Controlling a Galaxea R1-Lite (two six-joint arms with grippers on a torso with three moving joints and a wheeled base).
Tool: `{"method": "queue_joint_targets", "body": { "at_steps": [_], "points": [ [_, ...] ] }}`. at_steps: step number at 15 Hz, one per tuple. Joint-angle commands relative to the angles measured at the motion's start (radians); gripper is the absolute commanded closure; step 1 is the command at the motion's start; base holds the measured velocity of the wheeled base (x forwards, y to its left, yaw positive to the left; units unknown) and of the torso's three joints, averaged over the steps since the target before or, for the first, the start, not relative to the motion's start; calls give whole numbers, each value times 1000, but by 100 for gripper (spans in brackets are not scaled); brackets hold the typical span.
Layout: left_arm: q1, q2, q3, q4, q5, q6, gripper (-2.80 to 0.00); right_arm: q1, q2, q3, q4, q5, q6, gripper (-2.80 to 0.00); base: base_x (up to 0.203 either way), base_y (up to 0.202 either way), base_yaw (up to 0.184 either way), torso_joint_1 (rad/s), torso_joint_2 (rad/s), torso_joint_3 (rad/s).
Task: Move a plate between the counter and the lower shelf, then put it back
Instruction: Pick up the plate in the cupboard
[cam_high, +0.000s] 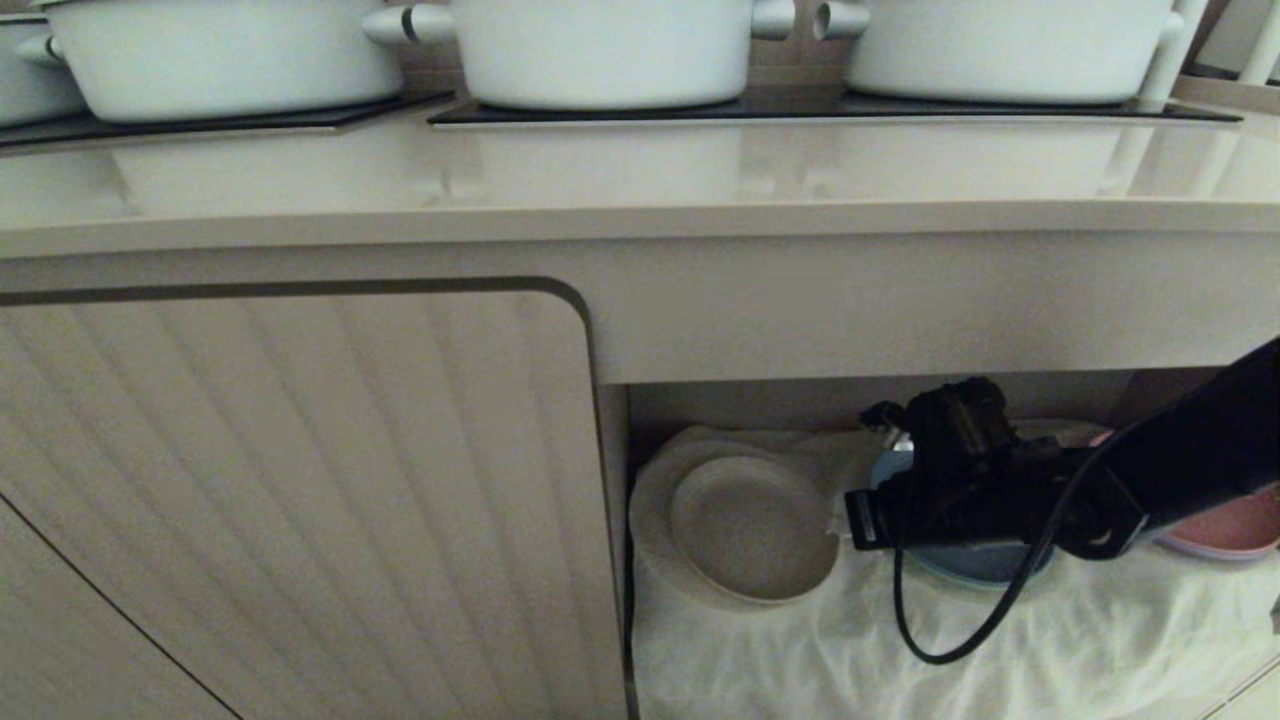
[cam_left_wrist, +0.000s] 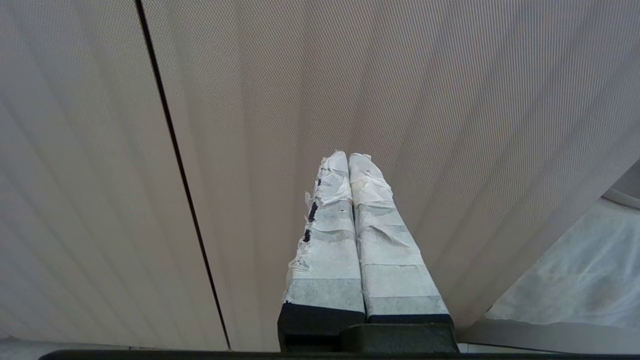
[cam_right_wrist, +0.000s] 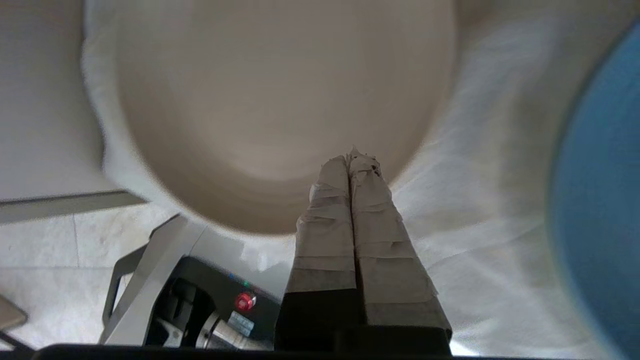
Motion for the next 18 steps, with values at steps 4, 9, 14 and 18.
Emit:
{"method": "queue_joint_targets", "body": {
  "at_steps": [4,9,14,18],
  "points": [
    [0,0,-1,0,1,-1,0,-8,27,-15,-9,1,-8,-280,0,0,0,0,0,0],
    [0,0,1,0,1,-1,0,-8,25,-14,-9,-2,-10,-280,0,0,0,0,0,0],
    [0,0,1,0,1,-1,0,-7,23,-3,-5,-47,-7,-280,0,0,0,0,0,0],
    [0,0,-1,0,1,-1,0,-7,6,14,-6,-55,-6,-280,0,0,0,0,0,0]
  ]
}}
